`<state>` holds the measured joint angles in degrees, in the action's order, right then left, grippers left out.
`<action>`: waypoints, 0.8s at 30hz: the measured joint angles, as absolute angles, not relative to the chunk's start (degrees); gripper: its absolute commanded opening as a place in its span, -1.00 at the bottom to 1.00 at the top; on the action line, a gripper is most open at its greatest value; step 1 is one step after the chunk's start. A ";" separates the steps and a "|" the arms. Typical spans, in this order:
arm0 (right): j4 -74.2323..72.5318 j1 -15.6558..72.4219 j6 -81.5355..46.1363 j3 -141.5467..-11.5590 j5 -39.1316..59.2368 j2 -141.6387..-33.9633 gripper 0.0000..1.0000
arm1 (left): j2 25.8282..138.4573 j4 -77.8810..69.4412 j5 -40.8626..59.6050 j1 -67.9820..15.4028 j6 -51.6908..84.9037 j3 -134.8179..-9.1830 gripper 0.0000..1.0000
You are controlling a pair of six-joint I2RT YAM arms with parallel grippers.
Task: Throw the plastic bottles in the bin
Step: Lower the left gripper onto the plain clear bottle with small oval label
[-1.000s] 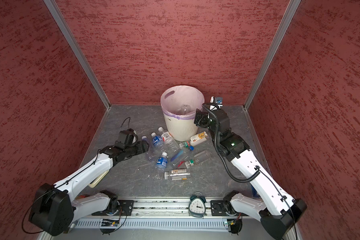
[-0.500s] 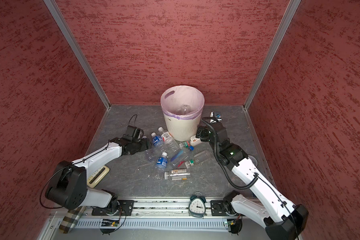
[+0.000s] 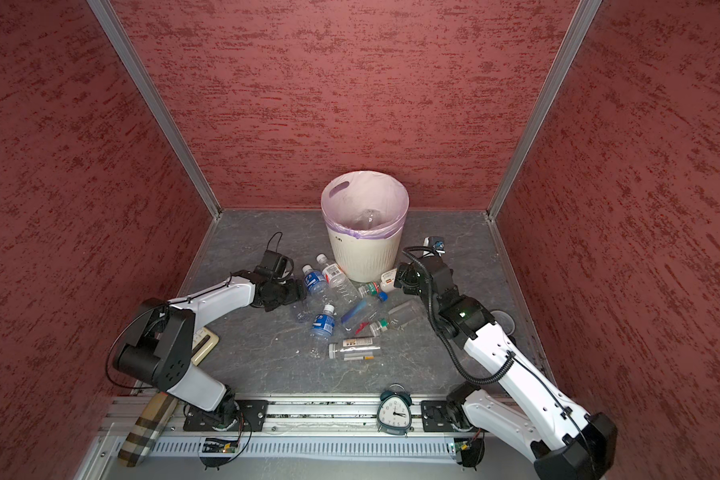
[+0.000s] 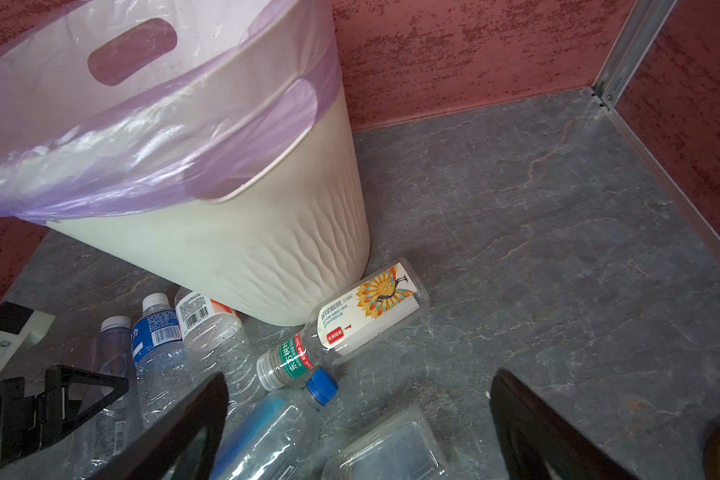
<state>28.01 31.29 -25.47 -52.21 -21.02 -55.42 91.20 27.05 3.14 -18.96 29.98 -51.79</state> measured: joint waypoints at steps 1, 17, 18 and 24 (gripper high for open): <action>28.03 31.29 -25.58 -52.18 -21.02 -55.40 0.97 | 91.50 27.03 3.14 -18.96 29.95 -51.92 0.78; 28.58 31.29 -27.16 -49.82 -21.04 -54.87 0.78 | 93.89 27.00 3.09 -18.96 29.69 -53.10 0.51; 28.64 31.29 -27.22 -49.71 -21.02 -54.85 0.76 | 94.04 26.98 3.09 -18.96 29.63 -53.15 0.48; 28.75 31.29 -27.38 -49.69 -21.04 -54.65 0.66 | 95.46 26.92 3.11 -18.96 29.28 -53.25 0.38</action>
